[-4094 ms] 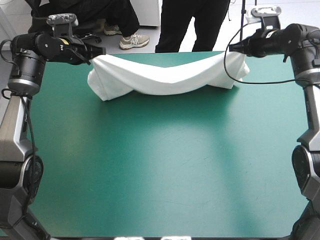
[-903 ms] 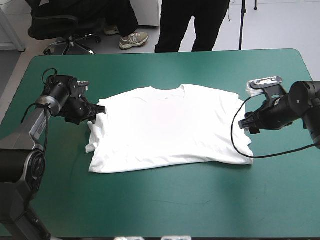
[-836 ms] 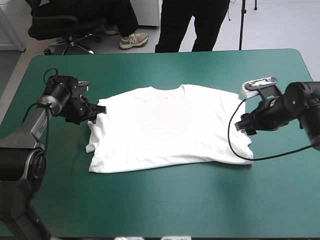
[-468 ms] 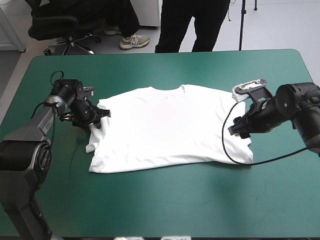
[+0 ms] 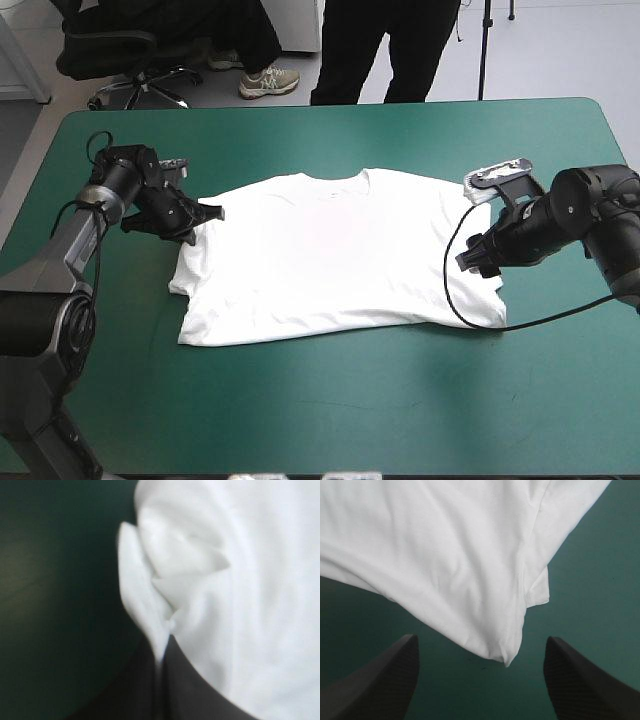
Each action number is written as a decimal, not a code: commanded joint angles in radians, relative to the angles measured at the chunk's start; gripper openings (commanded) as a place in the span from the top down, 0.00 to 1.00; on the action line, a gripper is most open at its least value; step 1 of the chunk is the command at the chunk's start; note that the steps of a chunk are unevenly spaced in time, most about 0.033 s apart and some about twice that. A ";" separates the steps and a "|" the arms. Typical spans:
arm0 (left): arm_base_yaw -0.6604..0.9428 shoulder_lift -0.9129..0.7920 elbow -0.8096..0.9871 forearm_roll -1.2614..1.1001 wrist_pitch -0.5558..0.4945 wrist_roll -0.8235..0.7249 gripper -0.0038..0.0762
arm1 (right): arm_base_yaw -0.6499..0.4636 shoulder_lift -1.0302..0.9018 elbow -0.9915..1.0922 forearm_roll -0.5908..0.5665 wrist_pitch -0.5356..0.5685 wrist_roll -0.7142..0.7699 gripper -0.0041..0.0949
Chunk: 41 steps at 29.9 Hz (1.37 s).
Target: Fold the cloth
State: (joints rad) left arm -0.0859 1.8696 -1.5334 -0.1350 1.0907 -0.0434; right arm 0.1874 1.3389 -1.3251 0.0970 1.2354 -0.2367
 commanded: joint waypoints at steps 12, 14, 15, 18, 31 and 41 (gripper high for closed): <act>-0.183 0.029 -0.063 -0.163 -0.065 0.012 0.97 | 0.001 -0.028 -0.033 -0.009 -0.012 -0.001 0.30; -0.185 0.058 -0.063 -0.163 -0.065 0.012 0.97 | 0.001 -0.028 -0.033 -0.011 -0.011 -0.001 0.30; -0.185 0.072 -0.063 -0.161 -0.065 0.014 0.97 | 0.001 -0.028 -0.033 -0.013 -0.011 -0.001 0.30; -0.185 0.096 -0.063 -0.151 -0.063 0.017 0.97 | 0.001 -0.028 -0.033 -0.016 -0.011 -0.001 0.30; -0.185 0.004 -0.198 -0.176 0.118 0.119 0.57 | 0.001 -0.001 -0.033 -0.166 -0.200 0.136 0.30; -0.187 -0.230 -0.301 -0.221 0.200 0.121 0.45 | -0.045 0.250 -0.061 -0.156 -0.350 0.172 0.30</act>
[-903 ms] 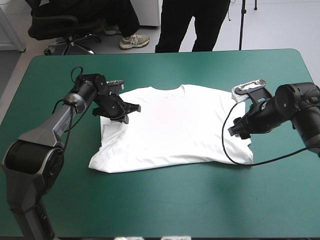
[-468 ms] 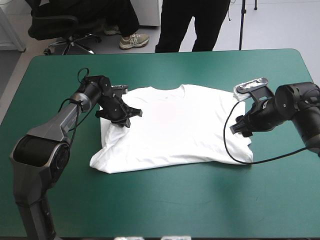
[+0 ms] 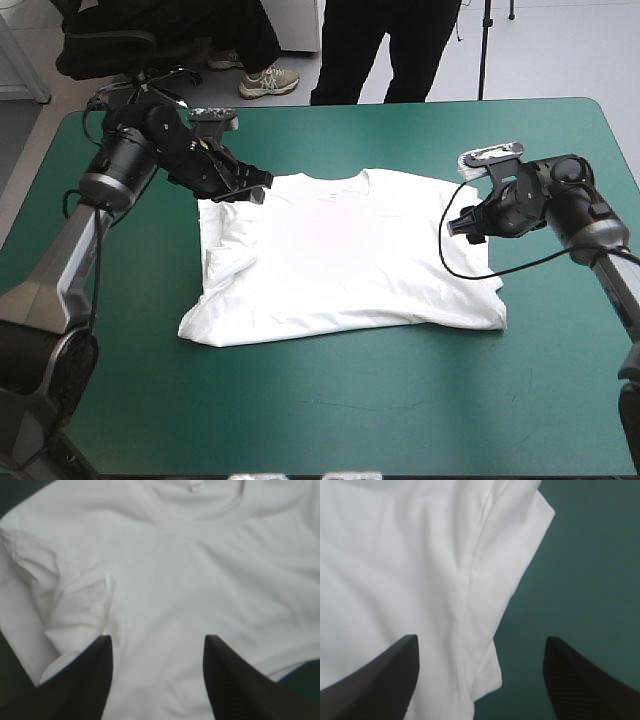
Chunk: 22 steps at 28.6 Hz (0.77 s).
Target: Fold the cloth
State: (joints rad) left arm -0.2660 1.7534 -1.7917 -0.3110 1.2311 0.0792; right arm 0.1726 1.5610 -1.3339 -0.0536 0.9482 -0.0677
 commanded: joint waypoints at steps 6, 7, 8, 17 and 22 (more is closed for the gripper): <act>-0.016 -0.253 -0.051 -0.036 0.053 -0.003 0.45 | -0.094 0.162 -0.149 0.020 -0.070 0.003 0.31; -0.016 -0.269 -0.051 -0.030 0.051 -0.003 0.45 | -0.102 0.181 -0.164 0.030 -0.074 0.001 0.31; -0.016 -0.281 -0.051 -0.022 0.051 -0.006 0.45 | -0.108 0.198 -0.175 0.037 -0.076 -0.005 0.31; -0.016 -0.299 -0.056 -0.022 0.059 -0.021 0.45 | -0.134 0.320 -0.196 0.094 -0.097 -0.023 0.34; -0.016 -0.299 -0.056 -0.022 0.059 -0.021 0.45 | -0.134 0.366 -0.196 0.103 -0.084 -0.024 0.42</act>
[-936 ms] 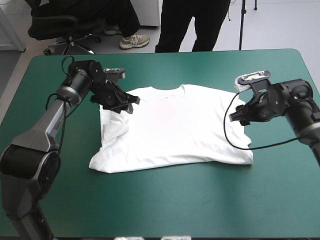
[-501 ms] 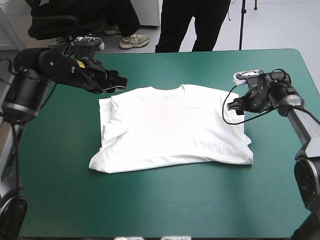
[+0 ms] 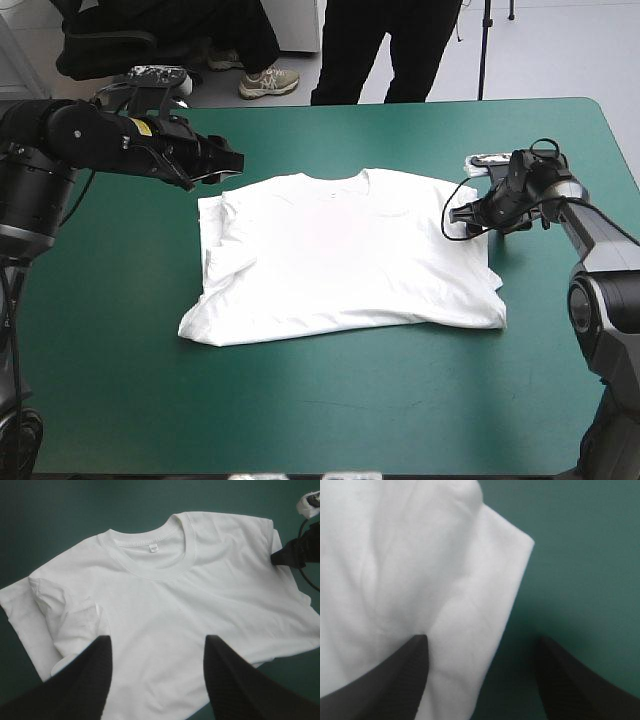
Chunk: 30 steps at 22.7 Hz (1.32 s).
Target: Fold the cloth
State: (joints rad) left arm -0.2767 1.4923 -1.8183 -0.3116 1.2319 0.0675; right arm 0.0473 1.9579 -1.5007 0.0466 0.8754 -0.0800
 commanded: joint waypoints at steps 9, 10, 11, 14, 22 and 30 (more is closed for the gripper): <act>-0.006 -0.038 -0.030 -0.021 0.058 -0.009 0.45 | -0.014 -0.018 -0.029 0.006 -0.003 -0.018 0.90; -0.006 -0.041 -0.030 -0.021 0.058 -0.009 0.45 | -0.015 -0.022 -0.041 0.009 0.023 -0.028 0.98; -0.006 -0.041 -0.030 -0.021 0.058 -0.009 0.45 | -0.015 -0.025 -0.051 0.013 0.036 -0.028 0.98; -0.006 -0.060 -0.030 -0.014 0.058 -0.009 0.45 | -0.015 -0.070 -0.130 0.073 0.095 -0.055 0.98; -0.006 -0.077 -0.030 -0.014 0.058 -0.009 0.45 | 0.113 -0.069 -0.156 0.212 0.124 -0.166 0.98; -0.006 -0.077 -0.030 -0.018 0.060 -0.005 0.45 | 0.155 0.032 -0.156 0.203 0.117 -0.192 0.95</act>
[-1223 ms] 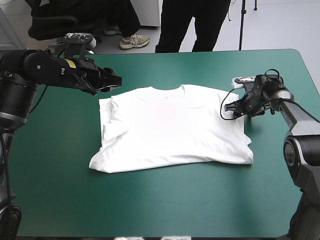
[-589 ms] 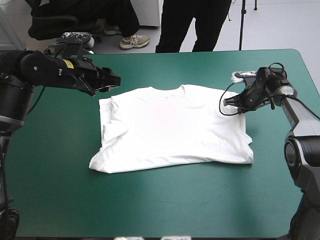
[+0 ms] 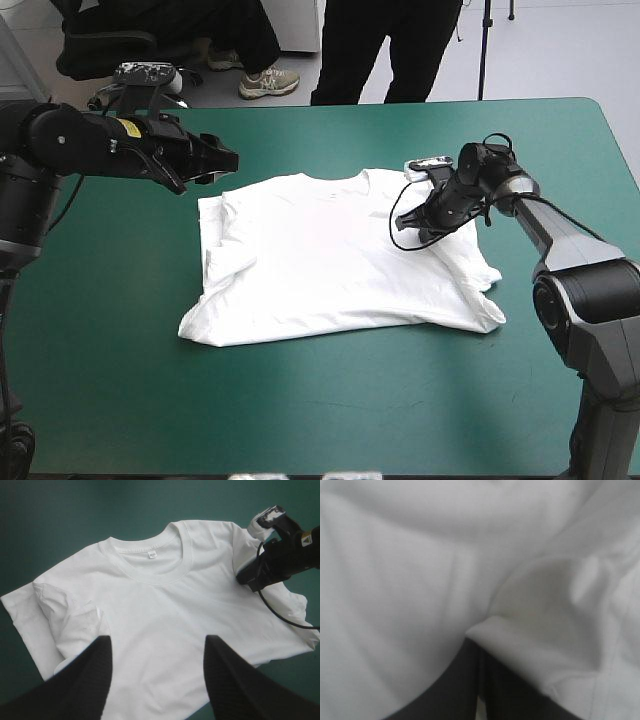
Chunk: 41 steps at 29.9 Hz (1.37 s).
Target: Fold the cloth
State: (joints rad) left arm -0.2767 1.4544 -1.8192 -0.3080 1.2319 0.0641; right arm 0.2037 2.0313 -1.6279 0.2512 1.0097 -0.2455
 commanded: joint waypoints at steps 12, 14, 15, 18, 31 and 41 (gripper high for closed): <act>-0.006 -0.073 -0.026 0.198 0.060 -0.064 0.45 | -0.002 -0.161 -0.033 -0.049 0.089 -0.064 0.49; -0.006 -0.098 -0.013 0.234 0.062 -0.090 0.45 | -0.002 -0.218 -0.033 -0.085 0.110 -0.055 0.49; -0.006 -0.113 -0.003 0.252 0.062 -0.101 0.45 | -0.002 -0.249 -0.033 -0.107 0.122 -0.039 0.49; -0.006 -0.164 0.054 0.274 0.062 -0.123 0.45 | -0.002 -0.342 -0.033 -0.162 0.161 -0.004 0.49; -0.006 -0.283 0.613 0.250 0.035 -0.194 0.43 | -0.002 -0.675 -0.026 -0.307 0.237 0.139 0.49; -0.004 -0.154 0.791 0.320 -0.086 -0.223 0.25 | -0.002 -0.893 0.306 -0.378 0.195 0.180 0.49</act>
State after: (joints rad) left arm -0.2767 1.2942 -1.0208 0.0000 1.1885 -0.1477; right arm 0.2048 1.2074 -1.3929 -0.0898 1.2493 -0.0818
